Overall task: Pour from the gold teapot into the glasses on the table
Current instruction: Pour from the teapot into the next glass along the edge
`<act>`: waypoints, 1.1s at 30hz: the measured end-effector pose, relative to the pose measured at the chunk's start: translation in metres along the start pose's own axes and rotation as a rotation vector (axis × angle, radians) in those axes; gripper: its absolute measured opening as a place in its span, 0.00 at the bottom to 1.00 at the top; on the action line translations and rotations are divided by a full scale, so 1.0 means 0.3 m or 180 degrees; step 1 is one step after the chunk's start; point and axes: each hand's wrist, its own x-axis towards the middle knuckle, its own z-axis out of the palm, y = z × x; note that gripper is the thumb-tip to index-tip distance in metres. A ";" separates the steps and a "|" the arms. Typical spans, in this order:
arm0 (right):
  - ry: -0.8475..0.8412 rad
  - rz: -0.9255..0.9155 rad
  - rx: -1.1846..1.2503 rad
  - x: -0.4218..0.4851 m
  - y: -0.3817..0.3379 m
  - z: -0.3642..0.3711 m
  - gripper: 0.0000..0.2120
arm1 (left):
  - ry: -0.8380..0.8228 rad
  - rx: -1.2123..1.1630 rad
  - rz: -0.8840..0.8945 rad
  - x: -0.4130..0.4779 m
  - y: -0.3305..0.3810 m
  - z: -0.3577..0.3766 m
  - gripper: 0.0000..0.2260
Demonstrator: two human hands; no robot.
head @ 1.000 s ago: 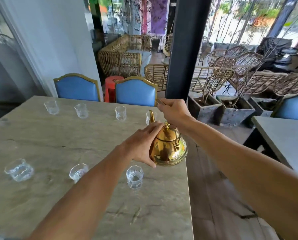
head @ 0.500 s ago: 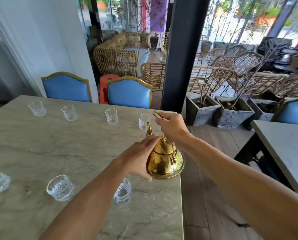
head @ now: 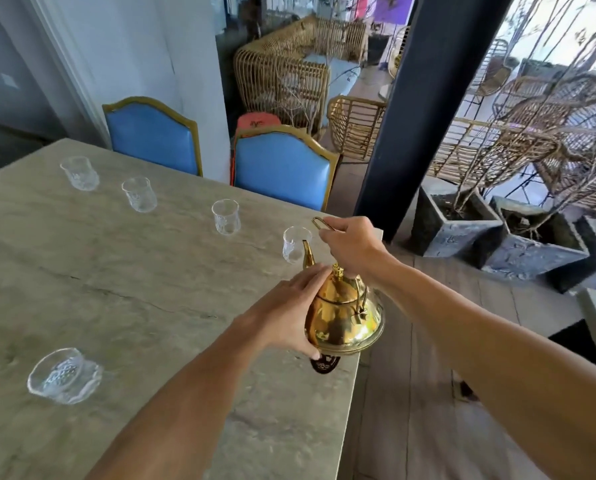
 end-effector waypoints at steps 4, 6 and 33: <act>-0.0151 0.0056 -0.0207 0.112 0.007 -0.005 0.19 | -0.0056 -0.0100 -0.0100 0.075 -0.025 0.014 0.71; -0.0235 0.0127 -0.0256 0.163 0.012 -0.003 0.19 | -0.0069 -0.0167 -0.0161 0.099 -0.036 0.019 0.70; -0.0800 0.0562 -0.1387 0.482 -0.102 0.073 0.05 | -0.0239 -0.1091 -0.0312 0.268 -0.138 -0.007 0.68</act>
